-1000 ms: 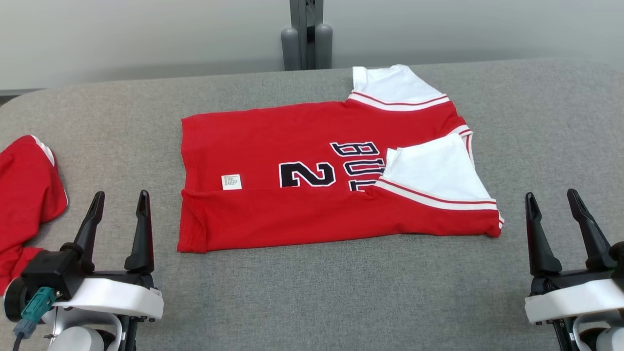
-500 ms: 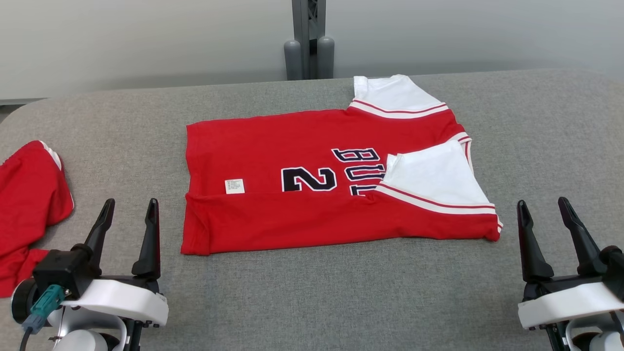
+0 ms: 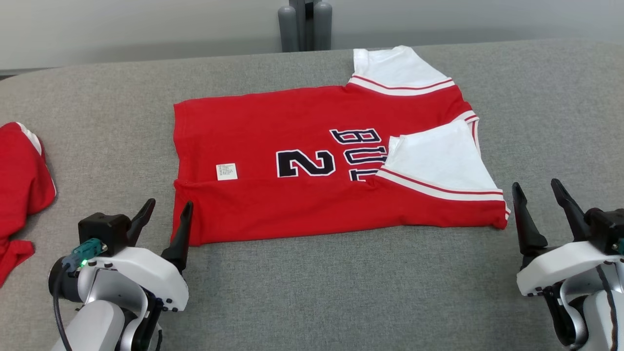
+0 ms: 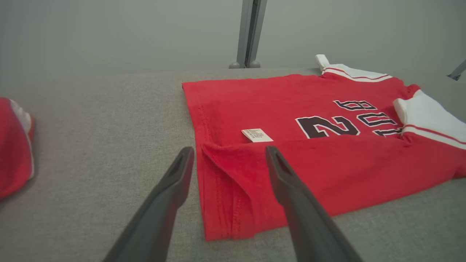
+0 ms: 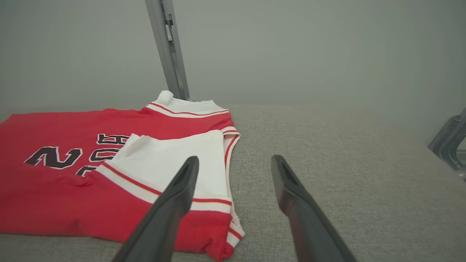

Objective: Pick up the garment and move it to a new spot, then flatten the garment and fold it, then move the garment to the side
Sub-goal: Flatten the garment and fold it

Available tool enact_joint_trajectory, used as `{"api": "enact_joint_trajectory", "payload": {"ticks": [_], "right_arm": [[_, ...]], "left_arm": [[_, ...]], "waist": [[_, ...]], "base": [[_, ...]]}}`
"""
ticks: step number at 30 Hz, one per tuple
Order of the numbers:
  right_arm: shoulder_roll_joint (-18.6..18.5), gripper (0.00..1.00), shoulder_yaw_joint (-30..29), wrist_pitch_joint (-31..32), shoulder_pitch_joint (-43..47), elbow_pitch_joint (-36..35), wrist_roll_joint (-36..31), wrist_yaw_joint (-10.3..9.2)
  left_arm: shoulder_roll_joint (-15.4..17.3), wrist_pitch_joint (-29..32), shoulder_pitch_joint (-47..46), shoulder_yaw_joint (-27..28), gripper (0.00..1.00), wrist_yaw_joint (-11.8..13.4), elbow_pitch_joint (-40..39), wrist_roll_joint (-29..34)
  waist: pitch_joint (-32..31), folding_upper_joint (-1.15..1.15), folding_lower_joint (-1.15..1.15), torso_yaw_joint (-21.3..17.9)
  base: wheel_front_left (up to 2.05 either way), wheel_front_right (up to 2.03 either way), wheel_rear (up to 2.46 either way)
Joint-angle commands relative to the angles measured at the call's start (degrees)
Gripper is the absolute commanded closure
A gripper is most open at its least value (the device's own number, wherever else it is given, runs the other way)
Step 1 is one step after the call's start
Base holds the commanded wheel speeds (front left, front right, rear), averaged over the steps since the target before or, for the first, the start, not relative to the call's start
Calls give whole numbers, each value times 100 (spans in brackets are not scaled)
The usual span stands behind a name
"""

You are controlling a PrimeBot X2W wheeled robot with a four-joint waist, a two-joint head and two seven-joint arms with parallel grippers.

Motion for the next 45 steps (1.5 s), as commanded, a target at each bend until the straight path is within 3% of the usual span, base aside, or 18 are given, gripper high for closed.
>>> {"api": "enact_joint_trajectory", "payload": {"ticks": [1, 16, 17, 18, 19, 20, 29, 38, 45], "right_arm": [[-6, 0, 48, -72, -154, 194, 59, -1], [1, 0, 531, -115, -939, 2110, 407, -2], [-5, 31, 566, -84, -970, 2167, 462, -2], [-10, 63, 601, -54, -1008, 2236, 502, -2], [-5, 87, 643, -25, -1033, 2287, 552, -2], [-13, 100, 677, -22, -1053, 2322, 594, -2], [-188, 100, 788, -92, -1029, 2042, 1078, -18], [-315, 100, 473, 260, 44, 619, 1465, -13], [94, 100, -77, 856, 1422, -824, 1287, -7]], "left_arm": [[-41, 74, -129, -13, 0, -66, 177, -113], [-393, 423, -651, 26, 0, -556, 1795, -773], [-407, 461, -671, 26, 11, -599, 1850, -825], [-419, 505, -691, 27, 61, -640, 1898, -865], [-440, 558, -686, 22, 100, -678, 1950, -924], [-461, 609, -669, 24, 100, -752, 1976, -1001], [-414, 750, -597, 152, 100, -998, 1838, -1341], [-109, 1008, -143, 262, 100, -1052, 1086, -1604], [127, 1176, 570, 368, 100, -802, 358, -1740]], "waist": [[137, 0, 0, -7], [577, 0, 0, -13], [588, 0, 0, -15], [600, 0, 0, -20], [610, 0, 0, -23], [613, 0, 0, -23], [553, 0, 0, 27], [247, 0, 0, 139], [83, 0, 0, 154]], "base": [[0, 0, 0], [0, 0, 0], [0, 0, 0], [0, 0, 0], [0, 0, 0], [0, 0, 0], [0, 0, 0], [0, 0, 0], [0, 0, 0]]}}
